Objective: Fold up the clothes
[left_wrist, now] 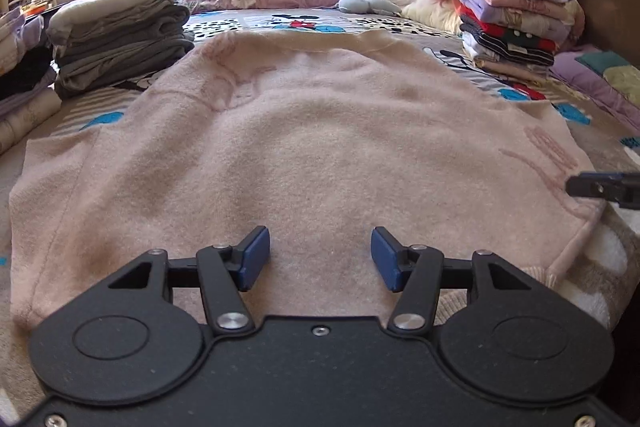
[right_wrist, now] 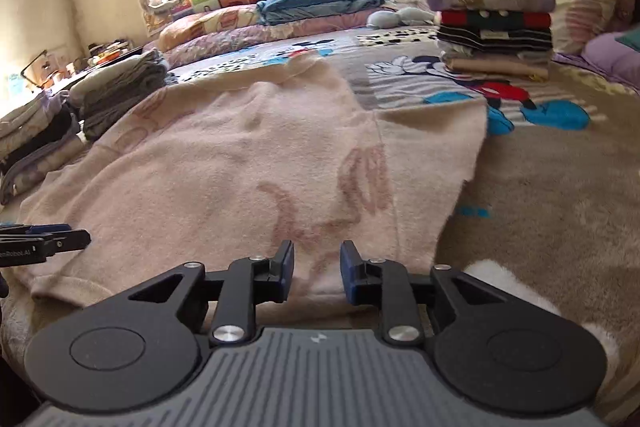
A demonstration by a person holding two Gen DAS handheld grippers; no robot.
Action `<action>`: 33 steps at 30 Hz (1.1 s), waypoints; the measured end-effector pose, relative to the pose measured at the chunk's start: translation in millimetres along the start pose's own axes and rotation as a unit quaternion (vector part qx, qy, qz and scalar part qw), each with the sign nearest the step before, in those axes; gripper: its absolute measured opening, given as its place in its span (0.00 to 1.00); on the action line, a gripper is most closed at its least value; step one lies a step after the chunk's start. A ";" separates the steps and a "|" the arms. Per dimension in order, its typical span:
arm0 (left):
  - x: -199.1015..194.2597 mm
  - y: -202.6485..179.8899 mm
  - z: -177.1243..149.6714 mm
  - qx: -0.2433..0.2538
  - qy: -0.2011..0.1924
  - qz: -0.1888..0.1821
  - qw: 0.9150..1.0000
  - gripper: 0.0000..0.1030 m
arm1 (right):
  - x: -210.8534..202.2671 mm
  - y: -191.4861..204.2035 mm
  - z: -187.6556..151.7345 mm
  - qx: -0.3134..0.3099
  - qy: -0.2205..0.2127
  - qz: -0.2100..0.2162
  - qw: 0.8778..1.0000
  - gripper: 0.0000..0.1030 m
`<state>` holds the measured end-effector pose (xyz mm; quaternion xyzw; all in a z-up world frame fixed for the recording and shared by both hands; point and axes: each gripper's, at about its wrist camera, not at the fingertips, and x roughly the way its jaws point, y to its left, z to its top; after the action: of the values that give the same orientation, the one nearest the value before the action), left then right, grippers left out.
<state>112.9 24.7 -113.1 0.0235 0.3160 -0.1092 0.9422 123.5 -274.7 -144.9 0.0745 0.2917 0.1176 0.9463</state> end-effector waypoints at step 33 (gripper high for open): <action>153.2 223.4 178.4 -0.225 0.053 -0.057 0.971 0.56 | 174.8 -45.5 173.9 0.065 0.045 0.053 0.995 0.55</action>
<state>386.4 193.1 -68.1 -0.2012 0.3827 -0.0874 0.8974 370.9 -284.5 -105.5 0.1455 0.3364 0.1520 0.9179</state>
